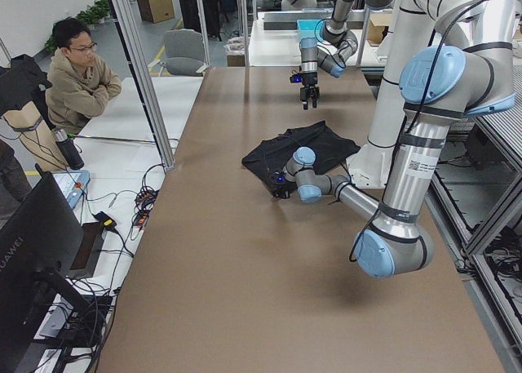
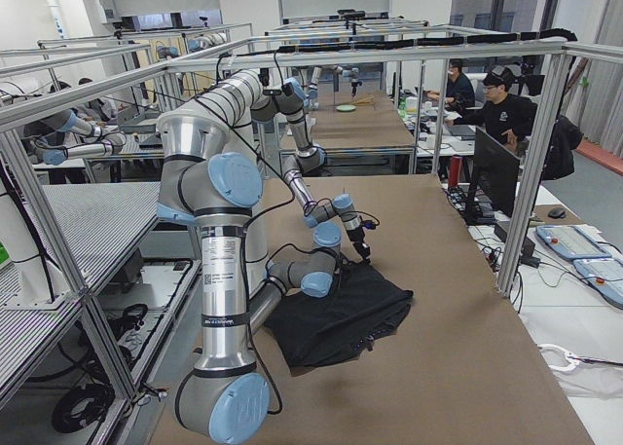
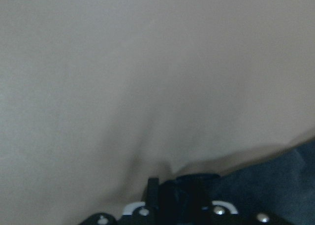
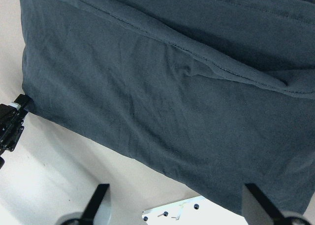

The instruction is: Fold clothes

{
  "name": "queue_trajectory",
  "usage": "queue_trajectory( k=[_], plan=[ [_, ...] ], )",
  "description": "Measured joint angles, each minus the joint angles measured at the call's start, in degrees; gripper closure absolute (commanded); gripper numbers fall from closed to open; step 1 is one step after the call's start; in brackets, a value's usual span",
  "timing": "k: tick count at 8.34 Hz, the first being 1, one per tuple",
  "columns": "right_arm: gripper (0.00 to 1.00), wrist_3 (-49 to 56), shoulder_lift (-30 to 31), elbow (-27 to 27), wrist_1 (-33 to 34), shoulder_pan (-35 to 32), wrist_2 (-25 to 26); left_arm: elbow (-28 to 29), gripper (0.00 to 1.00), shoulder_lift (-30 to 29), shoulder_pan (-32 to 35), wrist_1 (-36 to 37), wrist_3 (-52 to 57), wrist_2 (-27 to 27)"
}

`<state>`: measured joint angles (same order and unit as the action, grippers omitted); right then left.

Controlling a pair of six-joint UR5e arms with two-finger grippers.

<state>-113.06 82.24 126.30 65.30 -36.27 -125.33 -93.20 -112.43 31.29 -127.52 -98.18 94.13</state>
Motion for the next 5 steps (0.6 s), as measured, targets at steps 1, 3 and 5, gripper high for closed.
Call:
queue_trajectory(
  k=[1,3,5],
  plan=[
    [0.06,0.0,0.0,0.0,0.0,-0.1,0.0,0.0,1.0,0.1,2.1,0.0,1.9,2.6],
    [0.06,0.0,-0.2,0.1,0.0,-0.2,0.0,0.6,1.0,-0.1,4.8,0.3,5.3,5.3],
    [0.06,-0.1,-0.1,0.1,0.1,-0.7,0.1,4.3,1.0,-3.8,7.2,0.5,6.9,6.1]
  ],
)
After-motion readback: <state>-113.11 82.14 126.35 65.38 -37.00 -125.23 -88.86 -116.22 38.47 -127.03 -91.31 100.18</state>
